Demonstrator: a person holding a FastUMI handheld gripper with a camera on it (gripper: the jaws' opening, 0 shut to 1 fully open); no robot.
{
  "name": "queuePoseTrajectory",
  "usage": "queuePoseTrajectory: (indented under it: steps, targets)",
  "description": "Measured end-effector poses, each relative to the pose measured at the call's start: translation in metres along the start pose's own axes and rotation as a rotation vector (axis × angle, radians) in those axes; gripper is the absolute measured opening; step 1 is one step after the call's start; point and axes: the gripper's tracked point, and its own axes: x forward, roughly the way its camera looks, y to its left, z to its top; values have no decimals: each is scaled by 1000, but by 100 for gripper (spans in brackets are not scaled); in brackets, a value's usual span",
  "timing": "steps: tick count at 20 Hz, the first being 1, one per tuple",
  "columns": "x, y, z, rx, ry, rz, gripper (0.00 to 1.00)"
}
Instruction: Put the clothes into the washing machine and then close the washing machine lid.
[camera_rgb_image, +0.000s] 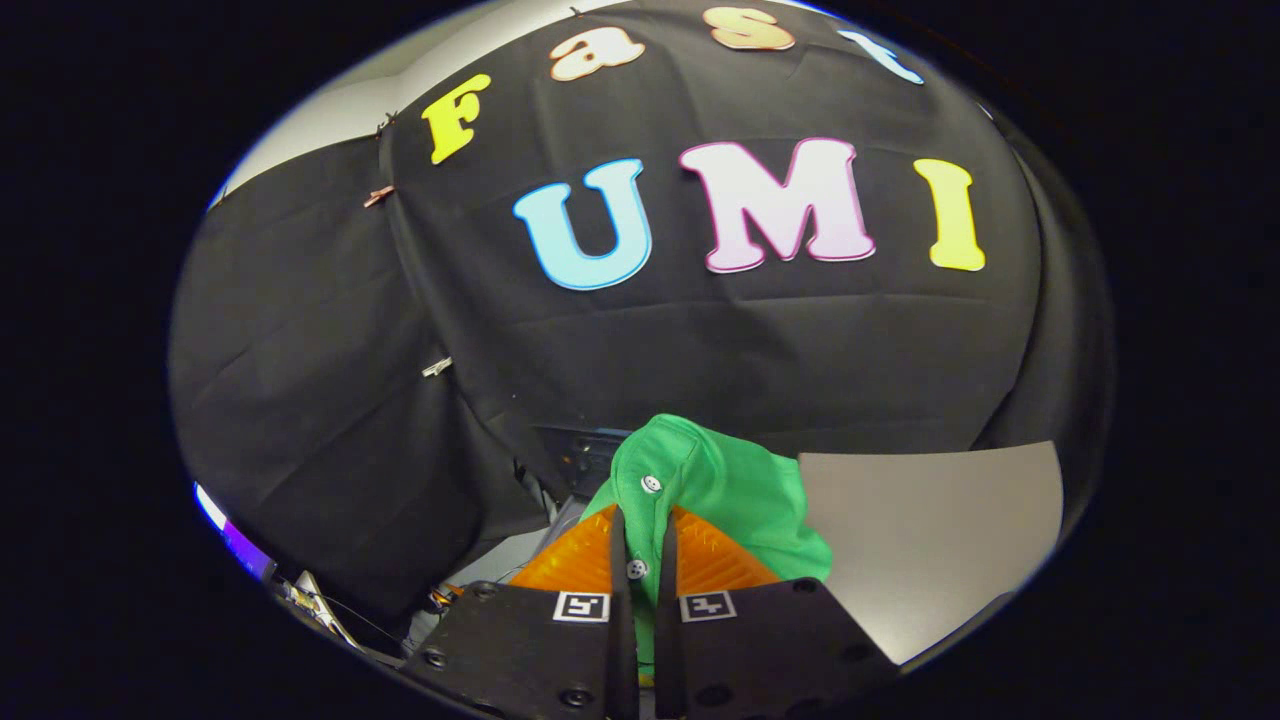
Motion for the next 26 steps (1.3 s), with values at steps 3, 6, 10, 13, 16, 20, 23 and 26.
queuePoseTrajectory:
  steps: [3,6,10,13,16,20,23,26]
  targets:
    - [39,32,-29,-8,39,32,11]
    - [80,48,-58,-2,65,45,11]
    - [142,40,-113,-17,122,4,11]
    - [188,19,-155,-9,150,-53,11]
    - [219,4,-197,29,188,-91,11]
    - [245,-13,-228,71,181,-134,11]
    - [256,-22,-241,50,183,-167,11]
    - [260,-33,-253,46,185,-230,11]
